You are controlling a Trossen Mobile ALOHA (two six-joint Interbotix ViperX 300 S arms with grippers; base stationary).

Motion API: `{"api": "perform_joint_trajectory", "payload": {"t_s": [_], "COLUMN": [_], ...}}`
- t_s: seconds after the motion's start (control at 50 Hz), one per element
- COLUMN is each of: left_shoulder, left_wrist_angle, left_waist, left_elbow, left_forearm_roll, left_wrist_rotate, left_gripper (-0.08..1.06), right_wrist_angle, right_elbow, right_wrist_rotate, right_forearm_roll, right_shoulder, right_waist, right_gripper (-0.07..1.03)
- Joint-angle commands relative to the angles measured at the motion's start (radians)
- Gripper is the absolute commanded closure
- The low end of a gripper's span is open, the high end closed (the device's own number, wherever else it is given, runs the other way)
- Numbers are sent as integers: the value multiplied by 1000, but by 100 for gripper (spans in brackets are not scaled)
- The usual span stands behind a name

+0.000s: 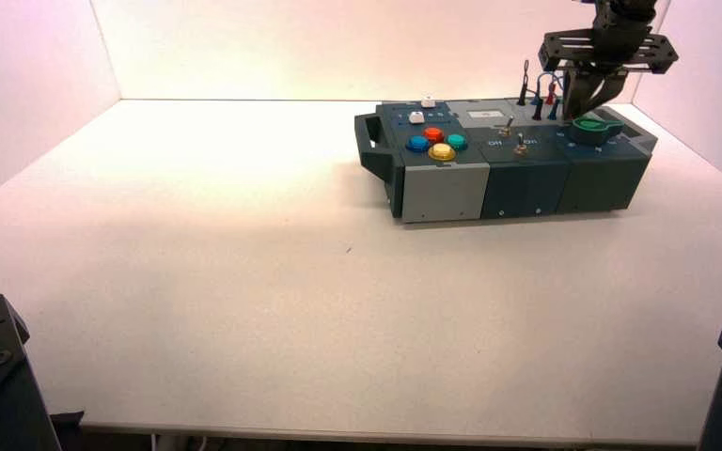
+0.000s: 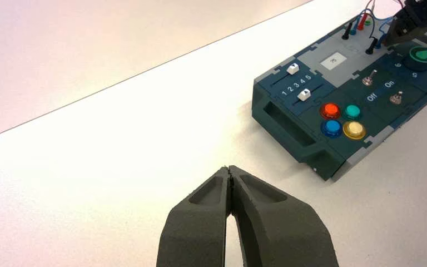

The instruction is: Pull the red wire.

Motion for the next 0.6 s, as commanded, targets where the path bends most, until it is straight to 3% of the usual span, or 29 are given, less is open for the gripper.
{"api": "perform_joint_trajectory", "payload": {"t_s": [0.02,0.28,0.46,0.6], "left_shoulder": [-6,-6,-8,-8], "left_wrist_angle": [-11,-11,-11,-11], "left_waist": [-5,-3,-5,-3], "left_elbow": [-28,-28,-28,-28], "left_forearm_roll": [3,3,3,3], "left_wrist_rotate": [5,5,6,6], "left_gripper": [101,101,101,101], "right_wrist_angle": [-5,-6,-6,-6], "right_elbow": [-26,-37,-37,-34], "right_wrist_rotate": [3,2,-3,-8], "right_forearm_roll": [6,3,0,-3], "right_shoulder": [3,8,11,9], "right_waist": [15,17,15,17], "right_gripper": [82,83,98,99]}}
